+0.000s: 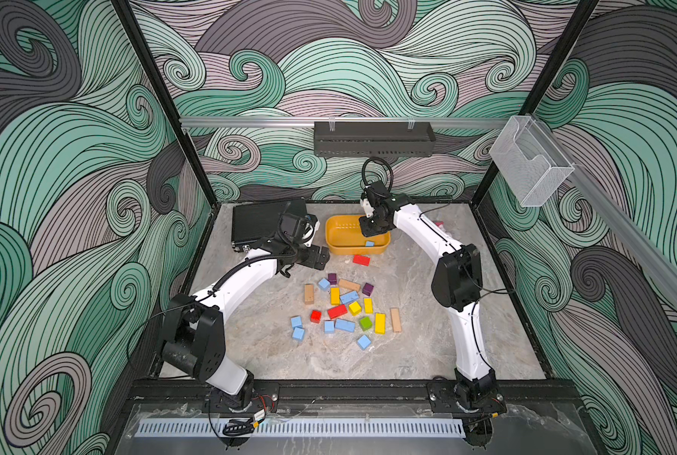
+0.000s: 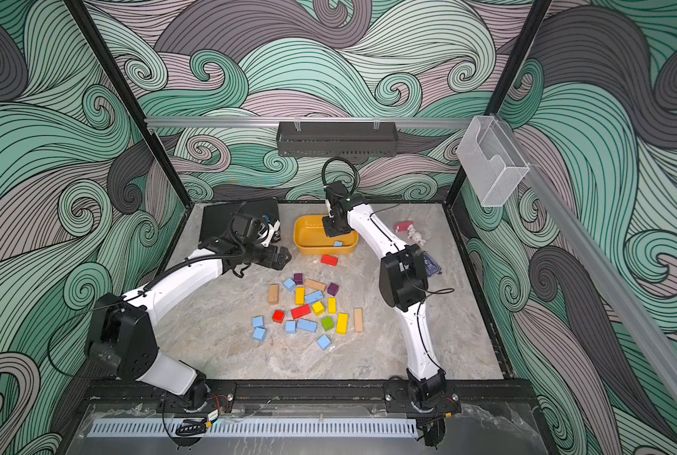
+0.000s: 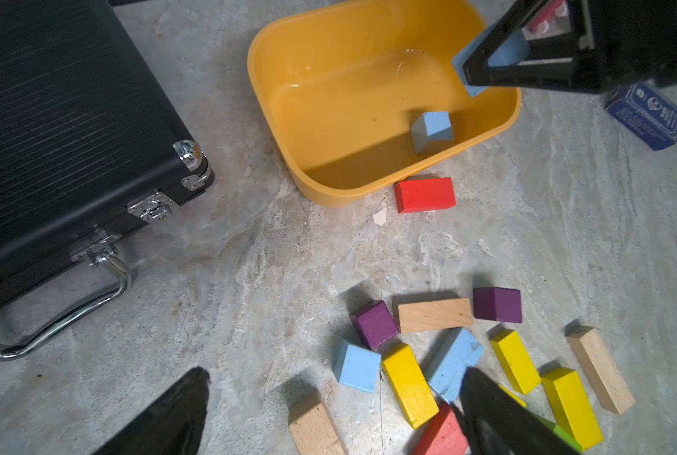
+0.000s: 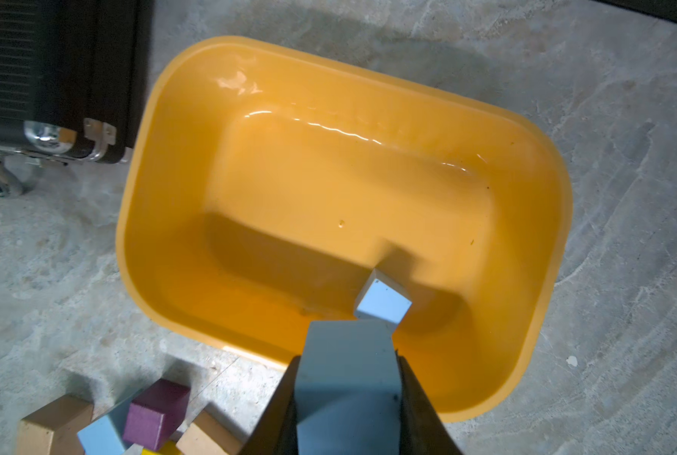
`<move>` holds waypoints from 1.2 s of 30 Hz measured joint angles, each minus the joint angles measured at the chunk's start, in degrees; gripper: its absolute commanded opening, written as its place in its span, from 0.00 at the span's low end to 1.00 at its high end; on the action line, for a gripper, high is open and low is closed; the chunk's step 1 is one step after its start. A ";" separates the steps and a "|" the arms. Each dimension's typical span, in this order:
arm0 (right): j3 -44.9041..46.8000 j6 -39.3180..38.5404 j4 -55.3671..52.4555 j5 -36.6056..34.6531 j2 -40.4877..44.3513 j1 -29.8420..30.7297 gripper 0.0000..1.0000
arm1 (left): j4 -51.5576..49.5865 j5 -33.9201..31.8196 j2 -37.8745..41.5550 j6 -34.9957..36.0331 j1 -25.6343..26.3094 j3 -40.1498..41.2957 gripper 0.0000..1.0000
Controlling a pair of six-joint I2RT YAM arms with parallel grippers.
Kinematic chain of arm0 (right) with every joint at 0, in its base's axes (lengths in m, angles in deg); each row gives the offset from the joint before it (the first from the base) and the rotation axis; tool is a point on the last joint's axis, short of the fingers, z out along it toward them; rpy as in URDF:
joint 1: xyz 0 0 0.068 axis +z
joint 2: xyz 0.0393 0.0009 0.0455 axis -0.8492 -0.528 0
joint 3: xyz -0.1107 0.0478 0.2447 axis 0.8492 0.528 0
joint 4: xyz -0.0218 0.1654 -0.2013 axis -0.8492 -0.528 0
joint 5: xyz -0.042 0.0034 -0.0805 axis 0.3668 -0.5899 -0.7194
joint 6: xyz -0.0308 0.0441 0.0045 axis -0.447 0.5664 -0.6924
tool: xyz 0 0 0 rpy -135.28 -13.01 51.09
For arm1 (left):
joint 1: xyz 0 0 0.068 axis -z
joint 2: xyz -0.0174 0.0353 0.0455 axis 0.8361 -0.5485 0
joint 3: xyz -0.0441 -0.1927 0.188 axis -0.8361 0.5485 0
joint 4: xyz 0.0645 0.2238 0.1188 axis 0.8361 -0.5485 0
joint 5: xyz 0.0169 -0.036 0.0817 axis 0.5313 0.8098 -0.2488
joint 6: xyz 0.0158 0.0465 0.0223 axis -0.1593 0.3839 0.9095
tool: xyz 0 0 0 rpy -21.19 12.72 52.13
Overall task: Pick out the blue building blocks
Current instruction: Place the building block in the storage box.
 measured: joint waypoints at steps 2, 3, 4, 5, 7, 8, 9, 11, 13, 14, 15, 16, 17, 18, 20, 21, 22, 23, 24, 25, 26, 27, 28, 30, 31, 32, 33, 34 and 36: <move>-1.70 -0.15 -0.11 -0.02 -1.99 -0.50 0.01 | -0.02 0.02 -1.20 0.00 -0.09 -0.87 0.99; -2.23 -0.17 -0.13 0.00 -2.80 -0.72 0.02 | -0.11 0.00 -1.79 0.00 -0.13 -1.38 0.99; -2.89 -0.17 -0.26 -0.09 -3.58 -0.92 0.03 | -0.22 0.00 -2.29 0.00 -0.15 -1.90 0.99; -3.61 -0.17 -0.28 -0.17 -4.37 -1.05 0.04 | -0.35 0.00 -2.84 0.00 -0.20 -2.40 0.99; -4.72 -0.17 -0.28 -0.44 -5.55 -1.36 0.05 | -0.48 0.00 -3.58 -0.02 -0.26 -3.13 0.99; -5.16 -0.17 -0.33 -0.57 -6.19 -1.51 0.07 | -0.50 -0.02 -3.80 -0.04 -0.26 -3.30 0.99; -5.44 -0.17 -0.33 -0.70 -6.49 -1.55 0.10 | -0.52 -0.02 -3.98 -0.04 -0.28 -3.34 0.99; -6.29 -0.15 -0.42 -1.11 -7.50 -1.66 0.12 | -0.63 -0.02 -4.48 -0.07 -0.33 -3.34 0.99; -7.21 -0.13 -0.35 -1.38 -8.55 -1.66 0.13 | -0.70 -0.04 -5.11 -0.07 -0.37 -3.34 0.99; -7.74 -0.13 -0.35 -1.49 -9.18 -1.66 0.13 | -0.76 -0.04 -5.44 -0.07 -0.39 -3.34 0.99; -8.15 -0.13 -0.33 -1.53 -9.75 -1.66 0.13 | -0.81 -0.07 -5.66 -0.07 -0.42 -3.34 0.98; -8.59 -0.11 -0.33 -1.53 -10.34 -1.66 0.14 | -0.81 -0.09 -5.95 -0.07 -0.44 -3.37 0.98; -8.98 -0.09 -0.35 -1.55 -10.99 -1.66 0.15 | -0.87 -0.09 -6.16 -0.07 -0.44 -3.37 0.98; -9.20 -0.09 -0.28 -1.57 -11.43 -1.66 0.17 | -0.94 -0.09 -6.27 -0.07 -0.46 -3.37 0.98; -9.92 -0.02 -0.35 -1.73 -12.63 -1.64 0.18 | -1.03 -0.09 -6.43 -0.07 -0.50 -3.37 0.98; -10.25 0.04 -0.31 -1.84 -13.11 -1.66 0.18 | -1.03 -0.09 -6.47 -0.07 -0.59 -3.37 0.99; -10.40 0.07 -0.31 -1.99 -13.66 -1.66 0.20 | -1.05 -0.09 -6.54 -0.07 -0.63 -3.37 0.98; -10.60 0.09 -0.35 -2.19 -14.08 -1.66 0.23 | -1.07 -0.09 -6.58 -0.09 -0.66 -3.37 0.98; -10.73 0.09 -0.35 -2.32 -14.49 -1.66 0.25 | -1.16 -0.11 -6.64 -0.09 -0.70 -3.37 0.99; -10.91 0.11 -0.37 -2.51 -14.80 -1.66 0.27 | -1.18 -0.13 -6.64 -0.11 -0.70 -3.37 0.99; -10.93 0.11 -0.37 -2.56 -14.97 -1.66 0.31 | -1.20 -0.13 -6.64 -0.17 -0.70 -3.37 0.99; -10.93 0.15 -0.44 -2.58 -15.04 -1.66 0.34 | -1.22 -0.13 -6.67 -0.24 -0.70 -3.37 0.99; -10.97 0.31 -0.48 -2.56 -15.04 -1.66 0.37 | -1.22 -0.13 -6.64 -0.28 -0.70 -3.37 0.99; -10.99 0.31 -0.46 -2.58 -15.04 -1.68 0.40 | -1.33 -0.13 -6.64 -0.31 -0.70 -3.37 0.99; -10.99 0.37 -0.44 -2.56 -15.04 -1.73 0.42 | -1.46 -0.13 -6.64 -0.33 -0.70 -3.37 0.99; -10.99 0.37 -0.44 -2.54 -15.04 -1.79 0.44 | -1.57 -0.13 -6.64 -0.39 -0.70 -3.37 0.99; -10.99 0.46 -0.46 -2.51 -15.04 -1.79 0.47 | -1.66 -0.13 -6.64 -0.46 -0.70 -3.37 0.99; -10.99 0.74 -0.46 -2.45 -15.04 -1.79 0.51 | -1.73 -0.13 -6.64 -0.50 -0.70 -3.37 0.99; -10.99 0.79 -0.44 -2.36 -15.04 -1.84 0.54 | -1.92 -0.11 -6.64 -0.68 -0.70 -3.37 0.99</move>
